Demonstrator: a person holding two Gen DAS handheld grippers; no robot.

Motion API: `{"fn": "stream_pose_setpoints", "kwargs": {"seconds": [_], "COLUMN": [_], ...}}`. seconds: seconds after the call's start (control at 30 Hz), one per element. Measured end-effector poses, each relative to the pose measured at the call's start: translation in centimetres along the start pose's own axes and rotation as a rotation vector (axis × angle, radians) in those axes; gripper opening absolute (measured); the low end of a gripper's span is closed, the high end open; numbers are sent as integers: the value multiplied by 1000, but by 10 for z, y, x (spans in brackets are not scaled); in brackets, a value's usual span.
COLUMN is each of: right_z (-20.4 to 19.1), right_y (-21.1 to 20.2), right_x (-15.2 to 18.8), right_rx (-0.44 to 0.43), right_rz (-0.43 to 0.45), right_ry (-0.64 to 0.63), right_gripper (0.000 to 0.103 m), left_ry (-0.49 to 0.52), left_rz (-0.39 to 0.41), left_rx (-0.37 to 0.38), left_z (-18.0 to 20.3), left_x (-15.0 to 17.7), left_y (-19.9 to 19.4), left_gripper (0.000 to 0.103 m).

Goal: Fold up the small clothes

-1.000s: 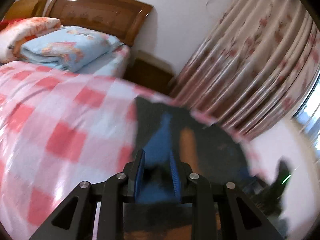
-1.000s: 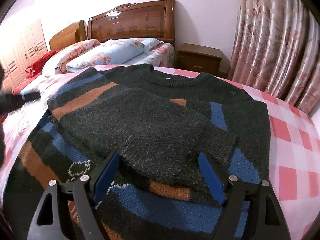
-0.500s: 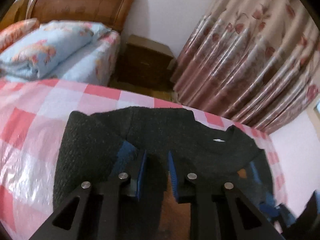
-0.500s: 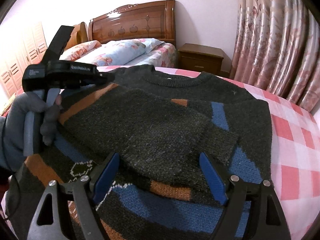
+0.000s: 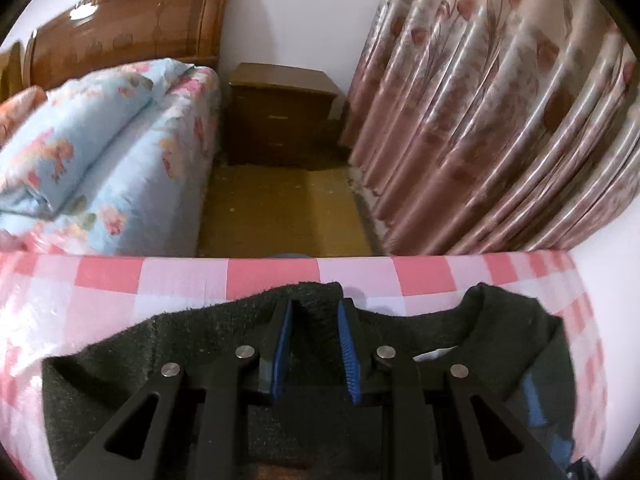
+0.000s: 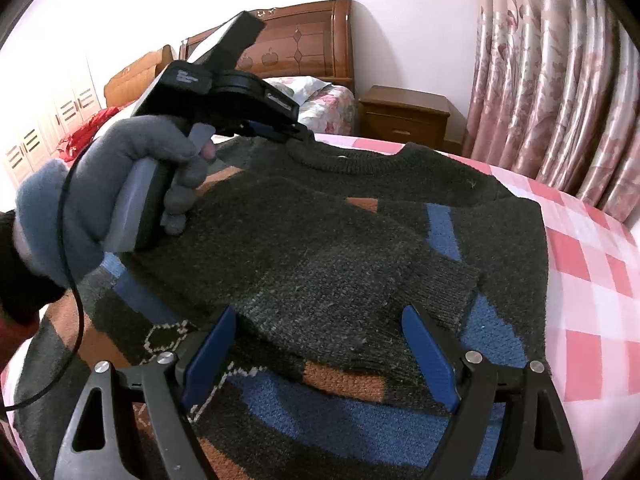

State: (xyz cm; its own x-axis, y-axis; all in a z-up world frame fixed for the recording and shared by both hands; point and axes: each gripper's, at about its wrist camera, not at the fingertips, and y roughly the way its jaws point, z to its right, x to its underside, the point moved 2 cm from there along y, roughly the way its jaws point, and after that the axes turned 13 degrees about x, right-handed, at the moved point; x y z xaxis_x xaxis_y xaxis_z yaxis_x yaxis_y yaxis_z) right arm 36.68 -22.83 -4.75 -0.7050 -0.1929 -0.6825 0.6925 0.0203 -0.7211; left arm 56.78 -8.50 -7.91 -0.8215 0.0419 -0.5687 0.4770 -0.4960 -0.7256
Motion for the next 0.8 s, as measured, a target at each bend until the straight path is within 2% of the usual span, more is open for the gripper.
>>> {"fn": "stream_pose_setpoints", "kwargs": {"seconds": [0.07,0.2,0.33,0.4,0.47,0.5,0.63,0.7,0.73,0.8], "right_z": [0,2,2,2,2,1,-1,0,0,0], "right_y": [-1,-2,-2,-2,-2,-2,-1,-1,-1,-1], "right_x": [0,0,0,0,0,0,0,0,0,0], "right_rx": [-5,-9,-9,-8,-5,-4,-1,-3,-2,-3], "right_rz": [2,3,3,2,2,1,1,1,1,1], "right_ry": [4,5,6,4,1,0,-2,-2,-2,-2], "right_gripper": [103,103,103,103,103,103,103,103,103,103], "left_ry": [-1,-12,-100,-188,-277,-302,-333,-320,-327,-336], "left_rz": [16,155,232,220,164,151,182,219,211,129], "left_rx": [2,52,131,156,180,215,269,221,198,158], "left_z": [0,-7,-41,-70,-94,-105,-111,-111,-114,-120], "left_x": [6,28,45,50,54,58,55,52,51,51], "left_y": [-11,-64,-112,-112,-96,-89,-106,-116,-115,-97], "left_gripper": [24,24,24,24,23,19,19,20,20,18]}}
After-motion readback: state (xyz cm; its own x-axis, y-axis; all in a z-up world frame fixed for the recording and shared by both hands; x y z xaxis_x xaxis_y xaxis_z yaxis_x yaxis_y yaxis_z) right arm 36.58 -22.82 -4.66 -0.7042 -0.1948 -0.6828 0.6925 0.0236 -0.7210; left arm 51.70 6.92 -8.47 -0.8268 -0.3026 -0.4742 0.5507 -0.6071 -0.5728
